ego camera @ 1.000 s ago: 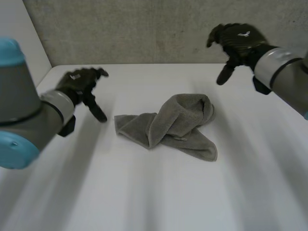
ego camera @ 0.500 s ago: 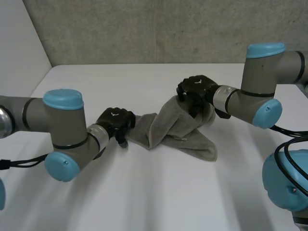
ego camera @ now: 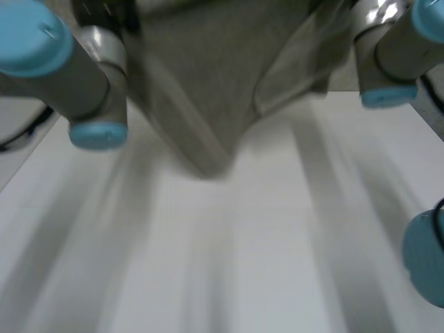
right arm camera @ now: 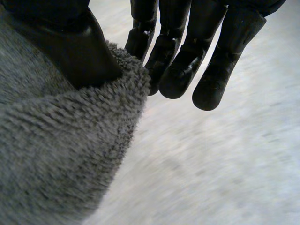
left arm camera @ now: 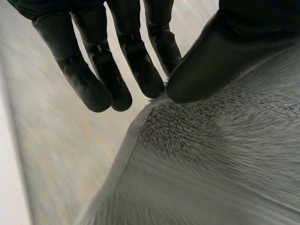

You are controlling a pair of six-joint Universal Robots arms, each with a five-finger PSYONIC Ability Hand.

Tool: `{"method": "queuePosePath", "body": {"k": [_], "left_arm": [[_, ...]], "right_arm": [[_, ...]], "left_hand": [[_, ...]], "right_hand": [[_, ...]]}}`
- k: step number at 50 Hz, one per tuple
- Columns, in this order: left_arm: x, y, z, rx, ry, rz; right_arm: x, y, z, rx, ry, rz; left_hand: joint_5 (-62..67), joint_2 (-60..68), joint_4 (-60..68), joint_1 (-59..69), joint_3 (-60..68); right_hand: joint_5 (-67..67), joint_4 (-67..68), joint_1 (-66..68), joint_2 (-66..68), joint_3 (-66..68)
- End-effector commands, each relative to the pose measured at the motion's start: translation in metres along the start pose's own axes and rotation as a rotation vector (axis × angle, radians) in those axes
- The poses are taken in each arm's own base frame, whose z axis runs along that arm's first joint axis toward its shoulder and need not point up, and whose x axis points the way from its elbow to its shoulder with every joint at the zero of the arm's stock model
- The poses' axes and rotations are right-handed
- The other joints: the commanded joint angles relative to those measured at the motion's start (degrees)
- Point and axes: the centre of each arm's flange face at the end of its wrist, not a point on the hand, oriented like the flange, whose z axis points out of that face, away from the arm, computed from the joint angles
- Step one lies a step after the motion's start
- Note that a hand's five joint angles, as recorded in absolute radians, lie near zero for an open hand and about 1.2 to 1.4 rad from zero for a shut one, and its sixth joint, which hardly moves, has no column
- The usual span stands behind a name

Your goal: Fold the towel.

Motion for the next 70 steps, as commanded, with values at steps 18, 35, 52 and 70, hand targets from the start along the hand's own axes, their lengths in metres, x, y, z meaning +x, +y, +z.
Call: {"method": "queuePosePath", "body": {"k": [18, 35, 52, 70], "left_arm": [[-0.019, 0.125, -0.14, -0.504, 0.155, 0.122], [-0.042, 0.104, -0.209, -0.641, 0.171, 0.147], [-0.048, 0.064, -0.245, -0.611, 0.202, 0.132], [-0.048, 0.062, -0.254, -0.621, 0.216, 0.13]], "right_arm": [[-0.079, 0.088, -0.183, -0.686, -0.7, -0.024], [-0.052, 0.022, -0.208, -0.864, -0.846, -0.056], [-0.078, 0.047, -0.158, -0.76, -0.748, -0.013], [-0.13, 0.145, -0.179, -0.745, -0.715, -0.057]], "left_hand": [[-13.9, -5.3, -6.7, -0.1, -8.1], [-13.9, -5.3, -6.7, -0.1, -8.1], [-13.9, -5.3, -6.7, -0.1, -8.1], [-13.9, -5.3, -6.7, -0.1, -8.1]], "right_hand": [[6.3, 3.7, 11.0, 4.0, 4.2], [-62.9, -65.5, -58.2, -65.2, -65.0], [-62.2, -64.9, -57.5, -64.6, -64.4], [-60.7, -63.3, -56.0, -63.1, -62.8]]}}
